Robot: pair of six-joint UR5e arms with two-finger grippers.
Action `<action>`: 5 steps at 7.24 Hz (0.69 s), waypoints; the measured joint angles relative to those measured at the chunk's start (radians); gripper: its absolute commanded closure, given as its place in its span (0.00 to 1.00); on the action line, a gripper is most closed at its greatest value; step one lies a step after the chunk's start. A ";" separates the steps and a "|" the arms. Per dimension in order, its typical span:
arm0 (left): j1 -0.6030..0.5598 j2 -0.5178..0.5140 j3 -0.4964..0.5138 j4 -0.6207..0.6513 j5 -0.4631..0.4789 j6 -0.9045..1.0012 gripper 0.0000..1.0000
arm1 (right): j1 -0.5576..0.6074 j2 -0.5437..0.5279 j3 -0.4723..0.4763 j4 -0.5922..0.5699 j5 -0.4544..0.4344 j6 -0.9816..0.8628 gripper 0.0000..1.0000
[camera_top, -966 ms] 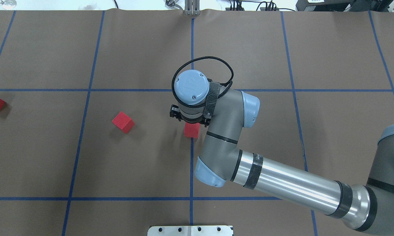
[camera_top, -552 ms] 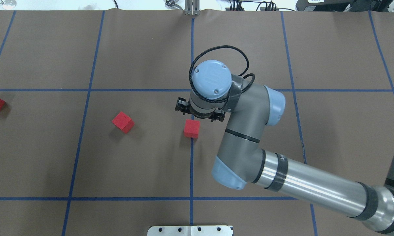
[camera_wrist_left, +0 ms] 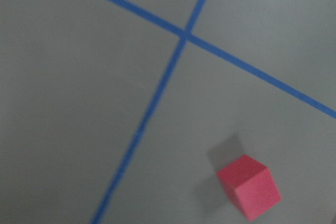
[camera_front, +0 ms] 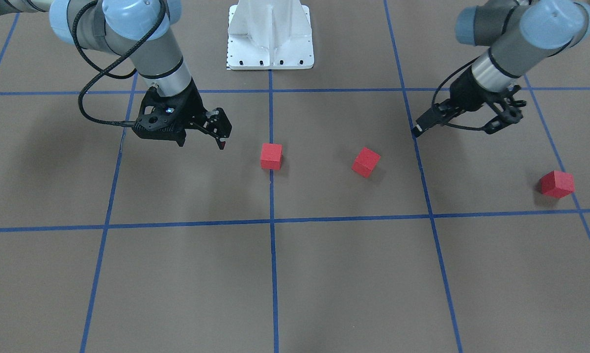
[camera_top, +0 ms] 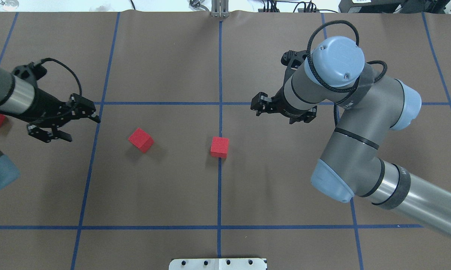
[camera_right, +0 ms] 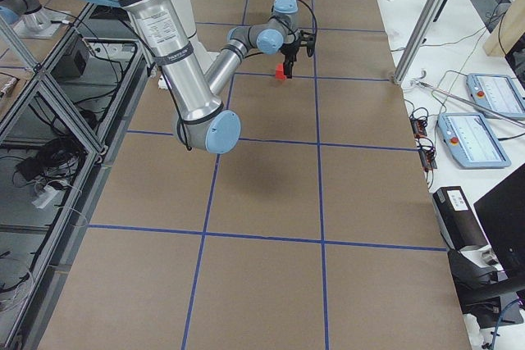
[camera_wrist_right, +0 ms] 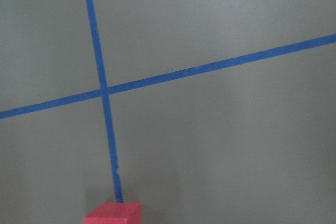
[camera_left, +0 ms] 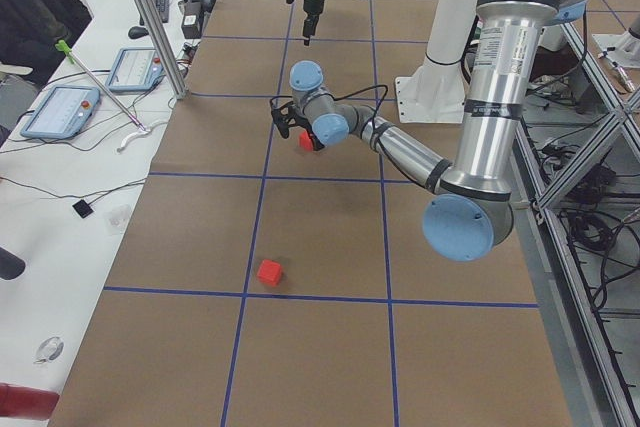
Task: Form red blocks into L shape at center
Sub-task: 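Open and lift the right gripper while the left arm reaches toward the middle cube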
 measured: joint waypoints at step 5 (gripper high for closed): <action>0.084 -0.214 0.235 0.002 0.078 -0.252 0.00 | 0.007 -0.041 -0.007 0.006 -0.007 -0.067 0.00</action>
